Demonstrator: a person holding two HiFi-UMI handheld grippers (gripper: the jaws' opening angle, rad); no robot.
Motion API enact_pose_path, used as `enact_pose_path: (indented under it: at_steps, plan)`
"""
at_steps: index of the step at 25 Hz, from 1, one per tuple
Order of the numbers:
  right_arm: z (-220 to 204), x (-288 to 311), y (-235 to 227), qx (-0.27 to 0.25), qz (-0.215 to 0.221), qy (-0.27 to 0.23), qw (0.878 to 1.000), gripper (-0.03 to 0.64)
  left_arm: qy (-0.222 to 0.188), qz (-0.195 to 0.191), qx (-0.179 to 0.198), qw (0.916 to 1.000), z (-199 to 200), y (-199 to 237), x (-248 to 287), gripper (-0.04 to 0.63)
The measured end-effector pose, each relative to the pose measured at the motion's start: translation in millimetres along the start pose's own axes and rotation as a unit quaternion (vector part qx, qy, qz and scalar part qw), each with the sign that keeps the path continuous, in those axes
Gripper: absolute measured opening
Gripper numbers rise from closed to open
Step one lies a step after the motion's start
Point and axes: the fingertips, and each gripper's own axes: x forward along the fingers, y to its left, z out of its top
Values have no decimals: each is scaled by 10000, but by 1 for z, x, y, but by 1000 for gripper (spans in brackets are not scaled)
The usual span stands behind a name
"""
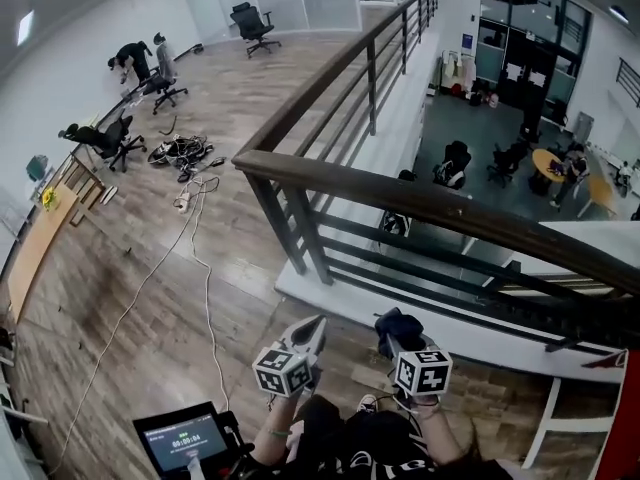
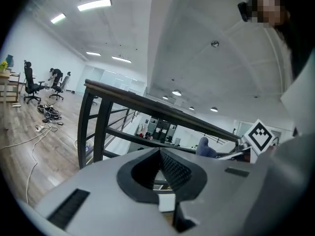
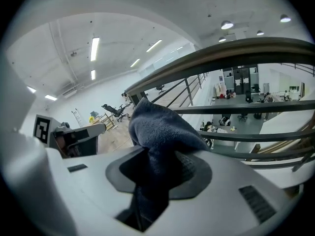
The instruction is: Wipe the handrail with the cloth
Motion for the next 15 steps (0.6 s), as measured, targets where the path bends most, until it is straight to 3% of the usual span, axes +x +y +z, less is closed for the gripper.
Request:
enact_pose_path:
  at_steps: [6, 15]
  plan:
    - [27, 51, 9, -74, 155, 170, 9997, 109, 63, 260, -44, 9996, 17, 51, 19, 2]
    - [83, 148, 53, 22, 60, 137, 9999, 109, 226, 70, 231, 9995, 56, 163, 54, 2]
